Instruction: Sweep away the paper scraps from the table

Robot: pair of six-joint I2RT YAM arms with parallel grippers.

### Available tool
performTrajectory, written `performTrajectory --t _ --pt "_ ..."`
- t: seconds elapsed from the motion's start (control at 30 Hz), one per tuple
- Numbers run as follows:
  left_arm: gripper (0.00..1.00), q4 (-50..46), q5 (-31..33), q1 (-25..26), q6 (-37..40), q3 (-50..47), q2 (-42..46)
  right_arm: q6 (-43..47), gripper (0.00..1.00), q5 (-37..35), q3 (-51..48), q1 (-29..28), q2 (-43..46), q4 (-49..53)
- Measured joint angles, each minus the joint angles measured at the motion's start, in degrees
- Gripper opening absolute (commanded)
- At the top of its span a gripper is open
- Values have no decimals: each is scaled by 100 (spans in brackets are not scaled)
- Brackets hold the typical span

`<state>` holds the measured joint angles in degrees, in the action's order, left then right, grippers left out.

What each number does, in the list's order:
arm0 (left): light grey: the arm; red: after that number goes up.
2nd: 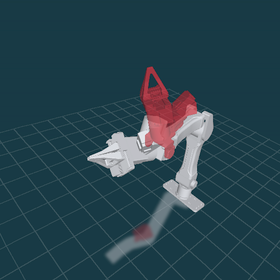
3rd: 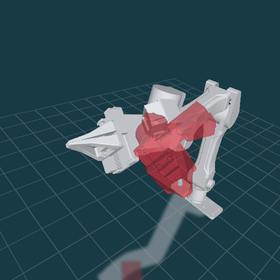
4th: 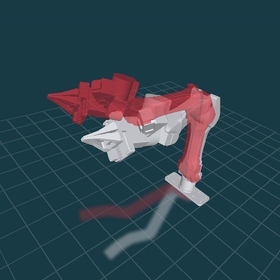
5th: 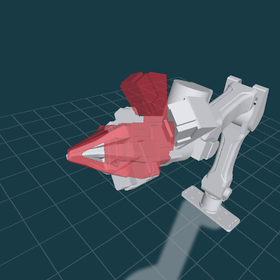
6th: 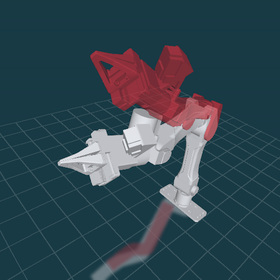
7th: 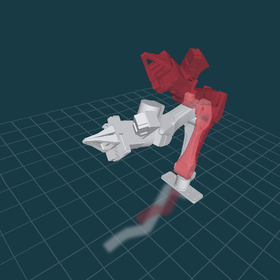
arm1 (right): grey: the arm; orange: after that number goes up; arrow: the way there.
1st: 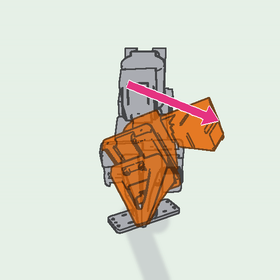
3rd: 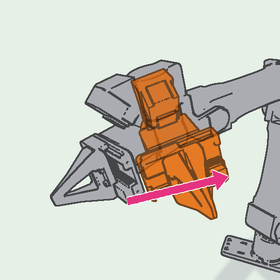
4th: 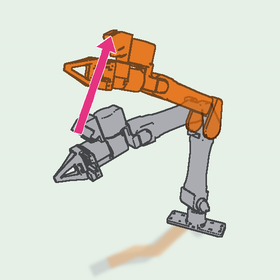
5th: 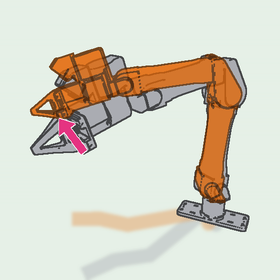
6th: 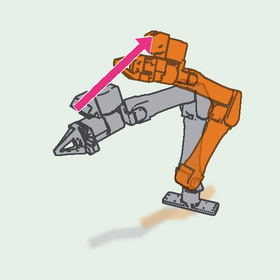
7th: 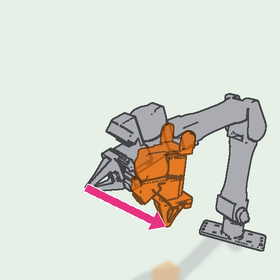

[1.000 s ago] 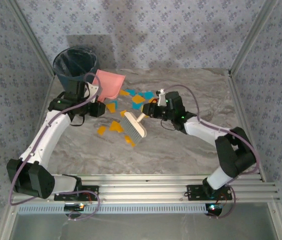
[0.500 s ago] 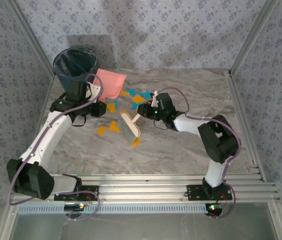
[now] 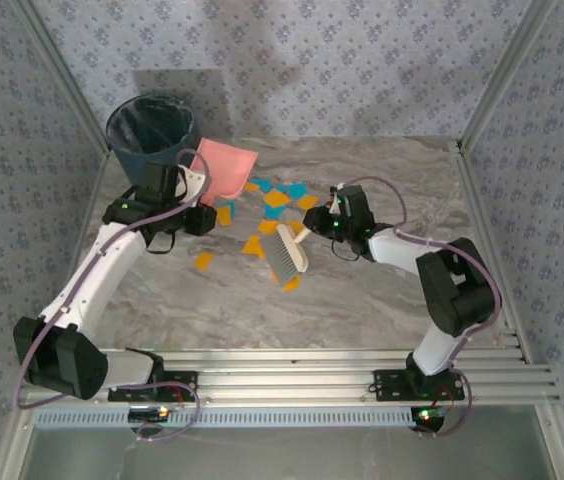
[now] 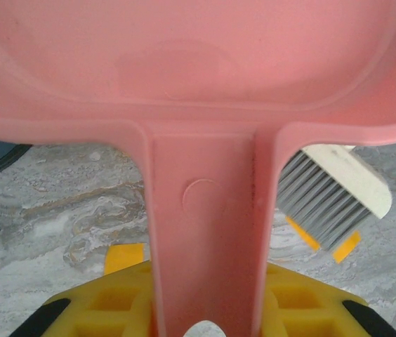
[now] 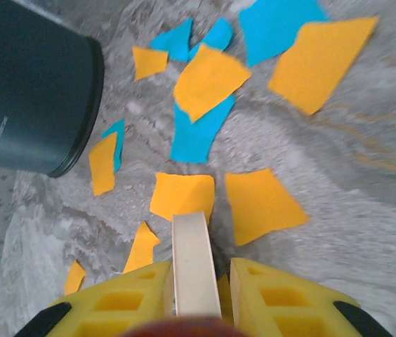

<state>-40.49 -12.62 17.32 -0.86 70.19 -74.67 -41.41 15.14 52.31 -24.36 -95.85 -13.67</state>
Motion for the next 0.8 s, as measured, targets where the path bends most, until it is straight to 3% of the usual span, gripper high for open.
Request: performTrajectory --t 0.33,0.8 --pt "0 -186 -111 205 133 4 -240 710 0 -688 -337 542 966 909" --pt "0 -730 -133 769 476 190 -852 1346 0 -2020 -319 619 1714 1915"
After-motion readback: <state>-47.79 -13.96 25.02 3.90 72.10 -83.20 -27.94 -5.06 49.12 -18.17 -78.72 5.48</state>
